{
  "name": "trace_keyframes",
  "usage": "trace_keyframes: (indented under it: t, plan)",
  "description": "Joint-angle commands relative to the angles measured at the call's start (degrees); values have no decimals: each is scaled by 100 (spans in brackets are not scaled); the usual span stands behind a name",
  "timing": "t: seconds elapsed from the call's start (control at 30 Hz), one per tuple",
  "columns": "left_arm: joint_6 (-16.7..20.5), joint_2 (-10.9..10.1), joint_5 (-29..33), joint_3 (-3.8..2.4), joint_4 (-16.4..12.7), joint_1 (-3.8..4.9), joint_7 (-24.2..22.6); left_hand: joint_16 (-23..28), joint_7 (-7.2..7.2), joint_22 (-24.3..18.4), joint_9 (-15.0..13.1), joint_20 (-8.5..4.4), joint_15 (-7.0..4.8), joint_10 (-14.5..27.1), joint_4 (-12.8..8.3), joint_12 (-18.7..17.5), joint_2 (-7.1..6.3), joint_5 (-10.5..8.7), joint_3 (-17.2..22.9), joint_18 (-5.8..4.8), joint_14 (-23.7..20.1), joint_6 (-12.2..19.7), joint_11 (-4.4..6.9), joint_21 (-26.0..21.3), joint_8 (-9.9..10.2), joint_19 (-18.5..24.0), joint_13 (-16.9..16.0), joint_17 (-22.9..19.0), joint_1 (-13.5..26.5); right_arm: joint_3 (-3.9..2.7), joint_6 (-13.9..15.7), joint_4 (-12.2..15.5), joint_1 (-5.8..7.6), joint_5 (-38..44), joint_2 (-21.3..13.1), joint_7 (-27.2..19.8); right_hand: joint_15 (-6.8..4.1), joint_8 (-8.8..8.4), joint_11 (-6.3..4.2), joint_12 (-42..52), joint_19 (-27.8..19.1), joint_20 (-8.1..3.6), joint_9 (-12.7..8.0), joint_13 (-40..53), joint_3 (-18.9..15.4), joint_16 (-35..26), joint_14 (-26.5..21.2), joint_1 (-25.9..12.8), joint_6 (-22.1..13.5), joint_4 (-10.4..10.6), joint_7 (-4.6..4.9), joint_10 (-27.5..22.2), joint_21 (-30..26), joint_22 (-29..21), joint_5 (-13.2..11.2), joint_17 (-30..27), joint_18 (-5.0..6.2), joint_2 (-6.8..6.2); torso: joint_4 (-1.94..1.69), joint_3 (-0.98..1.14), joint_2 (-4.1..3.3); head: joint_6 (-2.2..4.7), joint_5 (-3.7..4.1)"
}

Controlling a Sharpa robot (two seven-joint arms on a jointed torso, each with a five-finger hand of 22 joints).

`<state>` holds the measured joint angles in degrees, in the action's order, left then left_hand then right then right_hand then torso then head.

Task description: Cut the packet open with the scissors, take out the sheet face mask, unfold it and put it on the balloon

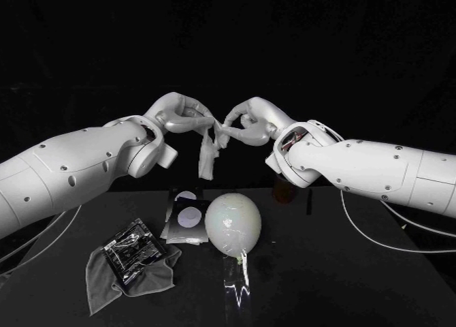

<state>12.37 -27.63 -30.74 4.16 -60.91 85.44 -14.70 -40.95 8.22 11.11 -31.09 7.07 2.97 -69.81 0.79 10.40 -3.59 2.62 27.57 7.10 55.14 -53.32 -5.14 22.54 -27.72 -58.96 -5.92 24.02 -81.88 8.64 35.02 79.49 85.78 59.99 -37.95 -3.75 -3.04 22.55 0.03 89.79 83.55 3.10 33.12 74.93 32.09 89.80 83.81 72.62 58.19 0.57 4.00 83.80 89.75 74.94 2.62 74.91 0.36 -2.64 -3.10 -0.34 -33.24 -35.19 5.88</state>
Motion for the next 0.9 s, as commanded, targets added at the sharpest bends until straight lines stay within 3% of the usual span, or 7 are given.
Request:
trace_keyframes:
  t: [0.03, 0.3, 0.47, 0.53, 0.73, 0.8, 0.9]
  plan:
    - [120, -8, 255, -7, -6, 11, -28, 79, 1, 62, -33, -38, -86, -2, -30, 43, 63, 6, -18, 200, 388, 13, 30, 144, 33, -246, -20, -81, -6, -6, 66, 5, 7, 221, -8, 37, -35, 21, -19, 21, 645, -13, 18, 1507, 37, 20, 619, 56, 40, -11, 1, 620, 25, 1506, 16, 1509, -36, -18, 0, -1, 0, -2, -4]
    - [-11, -41, 480, -6, -23, 10, -48, -8, -131, 136, -124, -219, -368, -510, -4, 299, 61, 15, -46, 324, 1693, 20, 233, 416, 41, -942, -141, -8, 32, -13, 239, -114, 18, 336, -37, 46, -35, 21, -19, 21, 645, -13, 19, 1507, 38, 20, 619, 59, 39, -10, 1, 620, 25, 1506, 16, 1509, -36, -19, 7, -3, 3, 8, -17]
    - [-35, -71, 600, -5, -48, 8, -109, 197, -108, 42, -123, -12, -172, -353, 18, 241, -16, 17, -17, 116, 738, -54, 157, 122, 77, -177, -139, 34, 57, -36, 370, -178, 42, 379, -45, 3, -35, 21, -19, 21, 645, -13, 19, 1507, 39, 20, 619, 62, 38, -10, 2, 620, 25, 1506, 16, 1509, -36, -22, 3, 1, 2, 13, -6]
    - [-7, -79, 638, 2, -54, 6, -136, 330, -37, -45, -128, 183, 139, 101, 56, 49, -29, 32, -4, -99, -407, -61, -12, -142, 97, 467, -72, 109, 86, -54, 446, -191, 70, 389, -44, -43, -35, 21, -19, 21, 645, -13, 19, 1507, 40, 20, 619, 63, 38, -10, 2, 620, 25, 1506, 16, 1509, -36, -22, 2, 3, 2, 15, 16]
    - [113, -53, 892, 22, -61, -11, -211, 264, 46, -340, -225, 543, 402, 256, 117, 170, 7, 17, 97, -323, -1931, 16, -123, -766, 45, 1402, -141, 248, 73, -85, 217, -276, 212, 481, 4, -243, -35, 22, -19, 21, 645, -13, 20, 1507, 41, 20, 619, 66, 38, -12, 1, 620, 25, 1506, 16, 1509, -36, -25, 3, -8, 6, 5, 41]
    - [97, -54, 976, 24, -79, -16, -220, 261, 57, -354, -230, 547, 395, 214, 115, 205, 21, 15, 119, -306, -1911, 30, -114, -789, 46, 1415, -155, 237, 58, -87, 80, -289, 242, 548, 17, -248, -35, 22, -19, 21, 645, -13, 20, 1507, 41, 20, 619, 67, 39, -13, 1, 620, 25, 1506, 16, 1509, -36, -26, 4, -9, 6, 13, 42]
    - [3, -62, 1071, 36, -129, -22, -196, -8, 2, -240, -302, 376, 36, -68, 165, 360, 90, 57, 171, 73, -316, 181, 30, -465, 25, 678, -221, 158, 62, -85, -109, -257, 271, 867, 25, -211, -35, 23, -19, 21, 645, -13, 21, 1507, 43, 20, 619, 73, 39, -16, 0, 620, 25, 1506, 16, 1509, -36, -28, 1, -9, 2, 20, 45]
